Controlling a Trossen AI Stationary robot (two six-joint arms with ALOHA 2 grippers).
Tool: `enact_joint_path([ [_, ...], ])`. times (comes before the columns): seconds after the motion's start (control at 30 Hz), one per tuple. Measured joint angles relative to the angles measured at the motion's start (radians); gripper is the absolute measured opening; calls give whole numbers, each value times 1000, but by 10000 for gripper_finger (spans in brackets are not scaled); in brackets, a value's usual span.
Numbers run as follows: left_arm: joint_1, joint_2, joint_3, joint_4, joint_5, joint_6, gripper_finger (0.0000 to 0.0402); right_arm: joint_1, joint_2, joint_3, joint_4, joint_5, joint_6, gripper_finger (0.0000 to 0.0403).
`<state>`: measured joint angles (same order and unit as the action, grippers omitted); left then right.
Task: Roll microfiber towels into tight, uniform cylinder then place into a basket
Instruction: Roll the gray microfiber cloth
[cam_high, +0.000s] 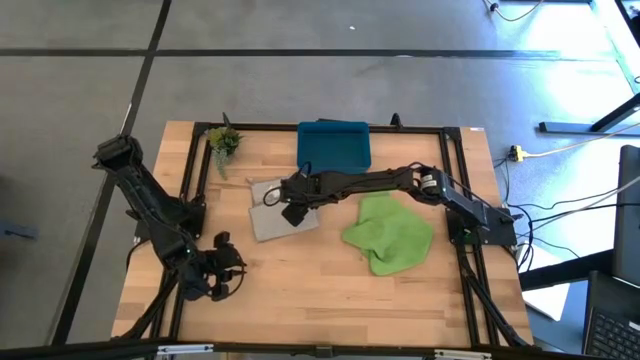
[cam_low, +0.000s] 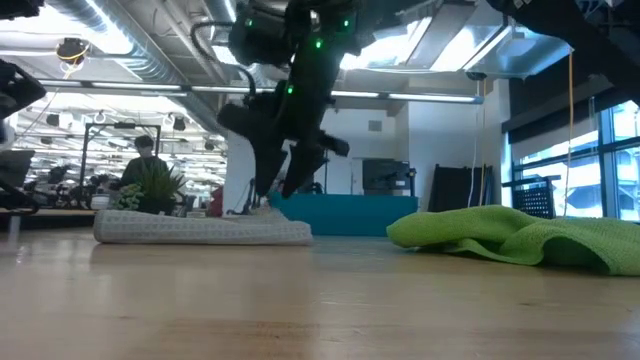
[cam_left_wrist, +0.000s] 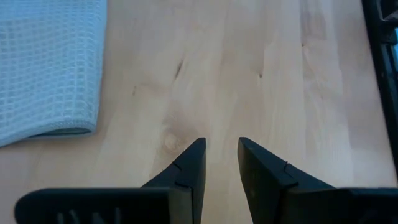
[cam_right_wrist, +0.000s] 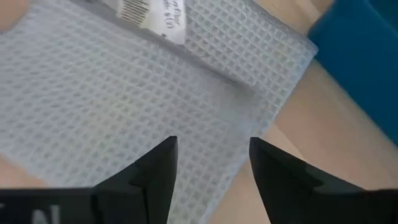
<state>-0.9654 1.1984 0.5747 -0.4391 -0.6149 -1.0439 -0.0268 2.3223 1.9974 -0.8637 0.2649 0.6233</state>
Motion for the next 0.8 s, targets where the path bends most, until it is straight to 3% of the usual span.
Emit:
enact_joint_path([
  [0.23, 55, 0, 0, -24, -3, 0, 86, 51, -12, 15, -30, 56, -53, 198],
  [0.43, 73, 0, -1, -28, -2, 6, 86, 76, -2, -118, 114, 50, -52, 199],
  [0.8, 73, 0, -1, -29, 5, 5, 86, 96, -13, -307, 304, -60, 68, 200],
])
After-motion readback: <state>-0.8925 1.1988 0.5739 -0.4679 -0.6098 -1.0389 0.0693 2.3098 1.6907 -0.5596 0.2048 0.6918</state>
